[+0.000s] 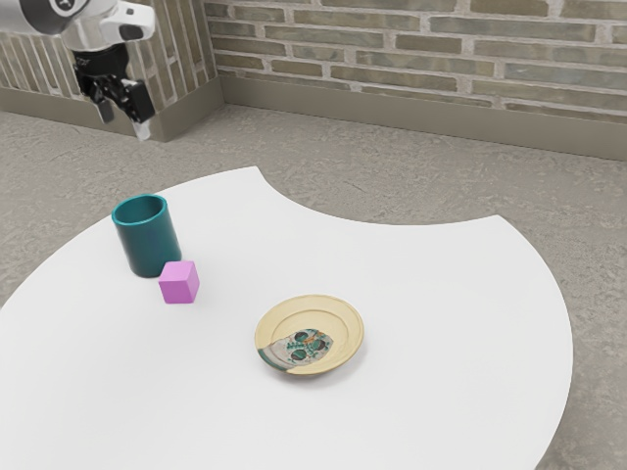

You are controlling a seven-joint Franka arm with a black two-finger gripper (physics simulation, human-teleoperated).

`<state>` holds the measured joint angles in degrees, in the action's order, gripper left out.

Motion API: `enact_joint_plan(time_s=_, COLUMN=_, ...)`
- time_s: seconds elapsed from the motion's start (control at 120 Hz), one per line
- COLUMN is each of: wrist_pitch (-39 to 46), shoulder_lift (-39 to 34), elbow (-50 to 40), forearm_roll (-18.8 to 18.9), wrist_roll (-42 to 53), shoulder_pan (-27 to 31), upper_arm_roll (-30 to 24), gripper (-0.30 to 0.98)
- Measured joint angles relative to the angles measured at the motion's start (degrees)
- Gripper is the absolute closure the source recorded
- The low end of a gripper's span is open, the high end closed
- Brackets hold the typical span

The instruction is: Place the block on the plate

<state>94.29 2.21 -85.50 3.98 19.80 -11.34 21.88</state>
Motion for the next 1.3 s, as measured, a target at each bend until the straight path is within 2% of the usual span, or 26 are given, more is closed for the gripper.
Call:
enact_joint_plan(time_s=0.108, wrist_pitch=-0.8, shoulder_lift=0.4, elbow=-1.6, forearm_roll=-1.4, wrist_roll=-0.4, shoulder_pan=0.1, upper_arm_roll=0.2, gripper=0.00)
enact_joint_plan(time_s=0.208, wrist_pitch=2.1, shoulder_lift=1.0, elbow=-8.7, forearm_roll=-3.5, wrist_roll=-2.0, shoulder_pan=1.4, upper_arm_roll=0.3, gripper=0.00)
enact_joint_plan(time_s=0.375, wrist_pitch=8.0, shoulder_lift=1.4, elbow=-18.9, forearm_roll=-4.9, wrist_roll=-6.1, shoulder_pan=3.3, upper_arm_roll=0.5, gripper=0.00)
enact_joint_plan(time_s=0.575, wrist_pitch=14.0, shoulder_lift=5.8, elbow=-22.6, forearm_roll=-7.1, wrist_roll=-11.0, shoulder_pan=2.7, upper_arm_roll=0.8, gripper=0.00)
enact_joint_plan(time_s=0.85, wrist_pitch=18.1, shoulder_lift=12.6, elbow=-22.5, forearm_roll=-11.0, wrist_roll=-16.6, shoulder_pan=4.0, upper_arm_roll=0.9, gripper=0.00)
enact_joint_plan(time_s=1.3, wrist_pitch=20.3, shoulder_lift=22.0, elbow=-15.5, forearm_roll=-13.7, wrist_roll=-21.2, shoulder_pan=5.7, upper_arm_roll=0.4, gripper=0.00)
